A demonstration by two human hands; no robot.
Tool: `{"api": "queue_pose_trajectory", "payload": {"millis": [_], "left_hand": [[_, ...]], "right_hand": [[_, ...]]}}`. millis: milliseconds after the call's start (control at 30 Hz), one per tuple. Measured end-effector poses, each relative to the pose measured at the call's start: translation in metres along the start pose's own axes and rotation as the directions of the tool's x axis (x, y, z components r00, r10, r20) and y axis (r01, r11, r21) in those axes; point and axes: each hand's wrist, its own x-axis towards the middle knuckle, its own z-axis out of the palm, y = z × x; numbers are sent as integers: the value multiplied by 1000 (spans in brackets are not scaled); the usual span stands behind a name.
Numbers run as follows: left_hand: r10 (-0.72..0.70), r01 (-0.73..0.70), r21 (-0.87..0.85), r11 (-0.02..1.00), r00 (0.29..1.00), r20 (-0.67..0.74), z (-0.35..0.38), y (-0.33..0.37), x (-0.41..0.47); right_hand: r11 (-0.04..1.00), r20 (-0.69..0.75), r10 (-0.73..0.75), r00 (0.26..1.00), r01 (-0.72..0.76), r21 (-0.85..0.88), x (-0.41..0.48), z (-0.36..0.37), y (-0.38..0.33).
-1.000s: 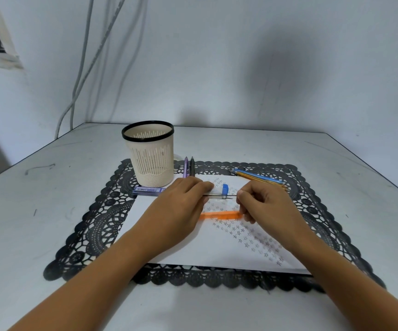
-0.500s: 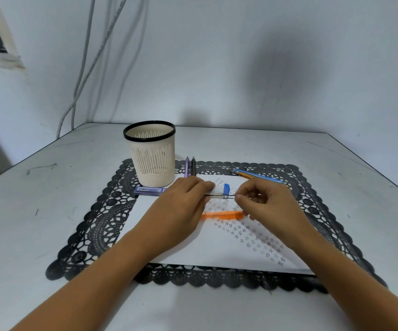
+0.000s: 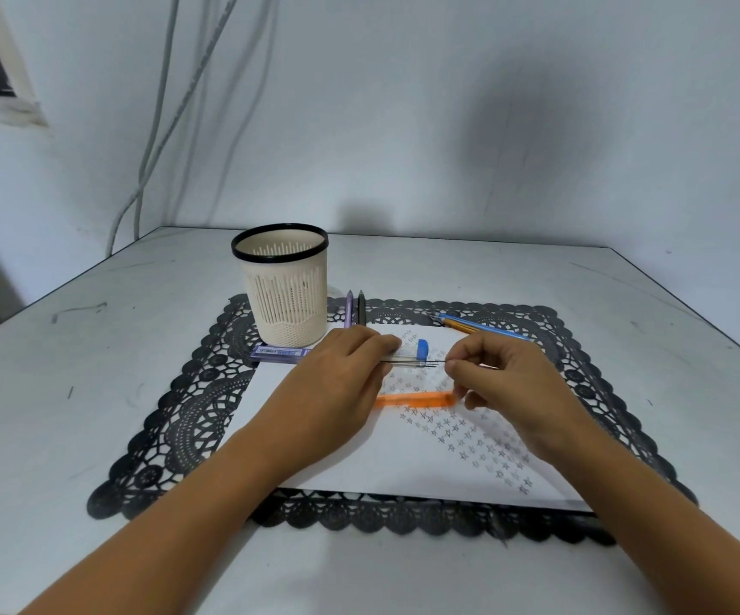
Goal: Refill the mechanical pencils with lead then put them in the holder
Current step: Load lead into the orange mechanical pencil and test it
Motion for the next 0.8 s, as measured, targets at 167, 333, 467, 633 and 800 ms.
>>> {"api": "queue_pose_trajectory", "payload": {"millis": [167,333,467,633,800], "left_hand": [[-4,4,-24,1000,1000,5,1,-1,0],[-9,9,-39,999,1000,7,1,-1,0],[-9,9,-44,999,1000,5,1,0,0],[-13,13,-57,998,1000,-1,1,-1,0],[-18,18,-60,998,1000,-2,0,0,0]], "right_hand": [[999,6,14,1000,-15,36,1,-1,0],[1000,-4,-6,1000,6,23,0,0,0],[995,-34,-62,998,59,-85,-1,2,0],[971,-51,-121,991,108,-214,-2,3,1],[973,-53,-126,991,113,-201,-2,1,1]]}}
